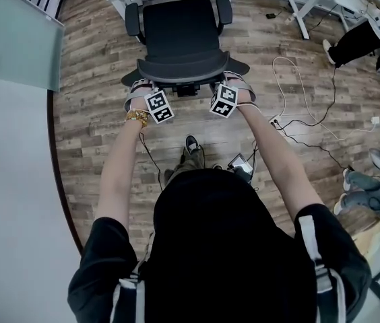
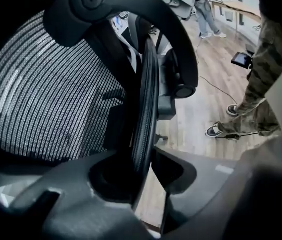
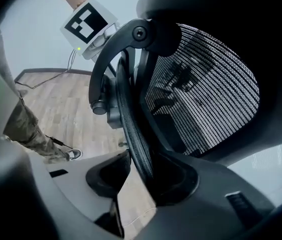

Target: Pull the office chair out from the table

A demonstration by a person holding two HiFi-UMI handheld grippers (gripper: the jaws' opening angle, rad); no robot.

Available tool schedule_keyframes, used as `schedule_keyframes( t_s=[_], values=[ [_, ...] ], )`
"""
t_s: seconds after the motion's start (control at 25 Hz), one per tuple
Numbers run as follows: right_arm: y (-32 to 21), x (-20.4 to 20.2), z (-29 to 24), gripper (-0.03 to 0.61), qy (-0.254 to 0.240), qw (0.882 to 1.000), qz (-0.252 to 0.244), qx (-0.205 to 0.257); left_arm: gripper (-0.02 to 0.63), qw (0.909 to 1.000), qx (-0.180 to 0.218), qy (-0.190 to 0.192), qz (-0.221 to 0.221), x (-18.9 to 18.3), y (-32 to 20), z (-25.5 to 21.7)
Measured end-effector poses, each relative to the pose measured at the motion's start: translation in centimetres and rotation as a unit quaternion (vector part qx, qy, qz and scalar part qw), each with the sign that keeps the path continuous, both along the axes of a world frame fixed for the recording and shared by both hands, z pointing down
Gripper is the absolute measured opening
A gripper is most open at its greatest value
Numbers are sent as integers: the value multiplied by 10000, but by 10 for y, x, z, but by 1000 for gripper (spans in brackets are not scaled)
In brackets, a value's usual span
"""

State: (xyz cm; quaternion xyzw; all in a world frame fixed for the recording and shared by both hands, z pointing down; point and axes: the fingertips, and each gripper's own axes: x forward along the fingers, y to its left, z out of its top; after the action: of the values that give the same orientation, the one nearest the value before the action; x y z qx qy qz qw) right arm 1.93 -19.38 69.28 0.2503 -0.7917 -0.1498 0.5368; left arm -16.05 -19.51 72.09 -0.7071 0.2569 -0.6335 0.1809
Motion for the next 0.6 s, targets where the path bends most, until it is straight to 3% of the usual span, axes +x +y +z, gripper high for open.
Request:
schedule_keyframes(
  t_s=[0.6],
  values=[
    [32, 16, 1, 130, 7, 10000, -77, 0, 135, 9999, -35, -26, -121, 15, 36, 1]
  ],
)
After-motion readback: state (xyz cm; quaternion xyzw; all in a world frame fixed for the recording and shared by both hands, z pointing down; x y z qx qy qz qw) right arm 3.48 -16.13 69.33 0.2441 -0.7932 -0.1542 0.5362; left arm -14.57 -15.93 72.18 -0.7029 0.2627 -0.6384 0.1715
